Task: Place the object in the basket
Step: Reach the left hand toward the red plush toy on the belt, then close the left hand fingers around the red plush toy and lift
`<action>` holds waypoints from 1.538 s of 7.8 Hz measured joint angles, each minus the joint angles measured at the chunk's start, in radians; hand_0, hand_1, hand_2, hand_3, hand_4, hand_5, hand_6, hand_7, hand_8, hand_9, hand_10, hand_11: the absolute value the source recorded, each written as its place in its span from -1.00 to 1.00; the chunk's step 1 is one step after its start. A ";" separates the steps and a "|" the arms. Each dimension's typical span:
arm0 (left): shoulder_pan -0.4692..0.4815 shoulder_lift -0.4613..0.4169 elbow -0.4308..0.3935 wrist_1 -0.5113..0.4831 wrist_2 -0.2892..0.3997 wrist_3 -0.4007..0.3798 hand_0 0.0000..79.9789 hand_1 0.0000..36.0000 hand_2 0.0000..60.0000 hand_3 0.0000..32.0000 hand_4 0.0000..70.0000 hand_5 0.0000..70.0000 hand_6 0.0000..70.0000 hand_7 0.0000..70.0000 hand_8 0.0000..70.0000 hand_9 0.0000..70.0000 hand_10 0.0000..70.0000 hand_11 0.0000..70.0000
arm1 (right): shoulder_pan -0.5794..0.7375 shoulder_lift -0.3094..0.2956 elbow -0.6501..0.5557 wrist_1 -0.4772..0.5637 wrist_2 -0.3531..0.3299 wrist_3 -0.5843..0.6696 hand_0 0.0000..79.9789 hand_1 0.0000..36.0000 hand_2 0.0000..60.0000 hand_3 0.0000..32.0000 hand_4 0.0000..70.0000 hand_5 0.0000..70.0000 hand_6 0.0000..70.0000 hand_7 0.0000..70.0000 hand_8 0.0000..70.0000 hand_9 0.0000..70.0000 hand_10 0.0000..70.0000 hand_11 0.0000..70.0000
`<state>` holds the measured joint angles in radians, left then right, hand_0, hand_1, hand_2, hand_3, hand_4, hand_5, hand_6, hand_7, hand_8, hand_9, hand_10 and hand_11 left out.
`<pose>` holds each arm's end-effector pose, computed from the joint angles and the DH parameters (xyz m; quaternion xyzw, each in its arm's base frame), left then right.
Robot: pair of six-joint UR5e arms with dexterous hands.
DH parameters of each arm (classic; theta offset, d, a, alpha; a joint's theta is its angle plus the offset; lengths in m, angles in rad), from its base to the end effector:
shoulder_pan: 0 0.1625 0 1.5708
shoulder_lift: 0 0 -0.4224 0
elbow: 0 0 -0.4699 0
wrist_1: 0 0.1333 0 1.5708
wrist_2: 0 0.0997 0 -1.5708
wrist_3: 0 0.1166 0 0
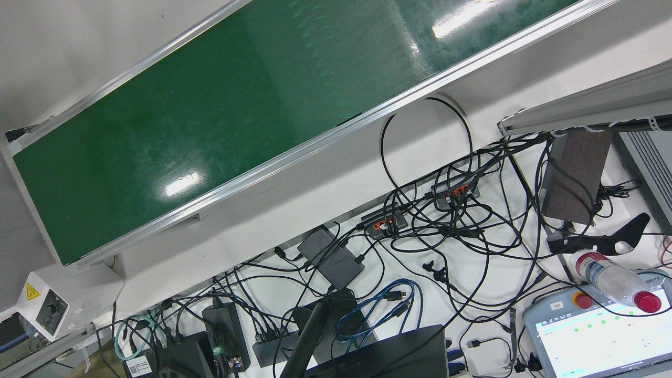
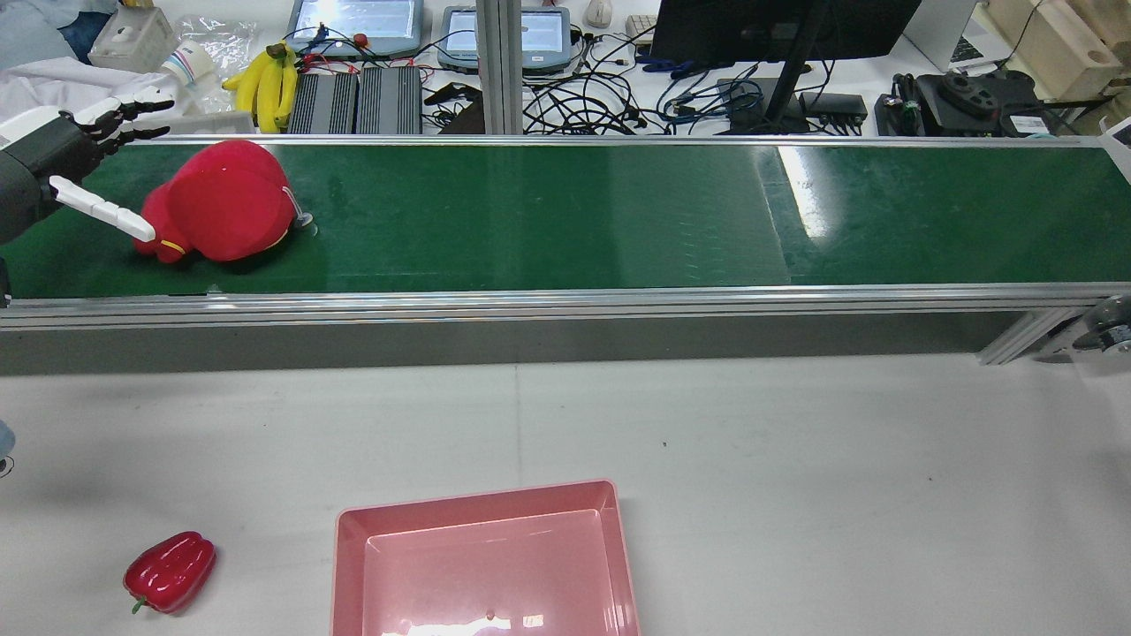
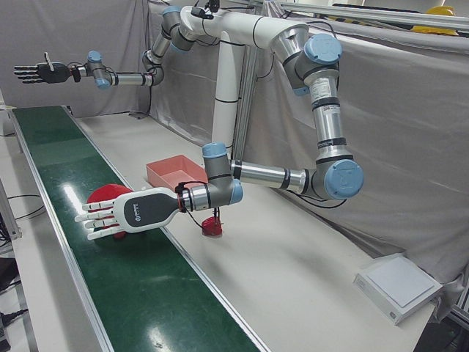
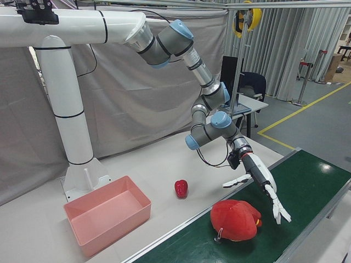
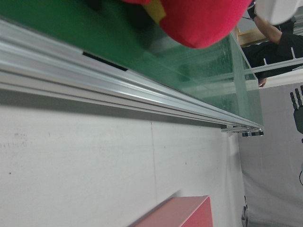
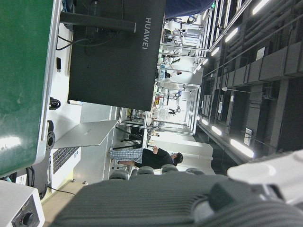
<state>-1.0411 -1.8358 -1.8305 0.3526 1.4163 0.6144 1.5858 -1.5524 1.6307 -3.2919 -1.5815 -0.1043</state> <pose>0.1968 -0.6355 0.4132 0.0819 0.7602 -0.5716 0.2978 0.1408 -0.5833 0.6559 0.0367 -0.6802 0.7312 0.0363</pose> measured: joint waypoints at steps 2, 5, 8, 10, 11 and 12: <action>0.010 -0.004 0.000 0.000 0.000 -0.001 0.55 -0.21 -1.00 -1.00 -0.76 -0.43 -0.92 -0.90 -0.73 -0.56 -1.00 -1.00 | 0.000 0.000 0.000 0.000 0.000 0.000 -1.00 -1.00 -1.00 -1.00 -1.00 -1.00 -1.00 -1.00 -1.00 -1.00 -1.00 -1.00; 0.031 -0.037 0.003 0.029 0.000 0.000 0.54 -0.18 -1.00 -1.00 -0.75 -0.41 -0.91 -0.90 -0.72 -0.56 -1.00 -1.00 | 0.000 0.000 0.001 0.000 0.000 0.000 -1.00 -1.00 -1.00 -1.00 -1.00 -1.00 -1.00 -1.00 -1.00 -1.00 -1.00 -1.00; 0.037 -0.047 0.007 0.042 0.000 0.012 0.51 0.02 -1.00 -1.00 -0.72 -0.31 -0.89 -0.86 -0.67 -0.48 -1.00 -1.00 | -0.001 0.000 0.000 0.000 0.000 0.000 -1.00 -1.00 -1.00 -1.00 -1.00 -1.00 -1.00 -1.00 -1.00 -1.00 -1.00 -1.00; 0.038 -0.048 0.020 0.048 -0.001 0.019 0.54 0.21 -1.00 -1.00 -0.64 0.19 -0.83 -0.74 -0.50 -0.25 -0.96 -0.88 | 0.000 0.000 0.000 0.000 0.000 0.000 -1.00 -1.00 -1.00 -1.00 -1.00 -1.00 -1.00 -1.00 -1.00 -1.00 -1.00 -1.00; 0.039 -0.048 0.028 0.049 0.000 0.020 0.52 0.21 -0.86 -1.00 -0.53 0.95 -0.68 -0.34 -0.20 0.20 -0.61 -0.38 | 0.000 0.000 0.000 0.000 0.000 0.000 -1.00 -1.00 -1.00 -1.00 -1.00 -1.00 -1.00 -1.00 -1.00 -1.00 -1.00 -1.00; 0.039 -0.048 0.032 0.056 -0.001 0.021 0.47 0.15 -0.71 -1.00 -0.53 1.00 -0.56 0.00 -0.03 0.44 -0.30 0.07 | 0.000 0.000 0.000 0.000 0.000 0.000 -1.00 -1.00 -1.00 -1.00 -1.00 -1.00 -1.00 -1.00 -1.00 -1.00 -1.00 -1.00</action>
<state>-1.0025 -1.8837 -1.7984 0.4085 1.4158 0.6355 1.5861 -1.5524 1.6310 -3.2919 -1.5815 -0.1043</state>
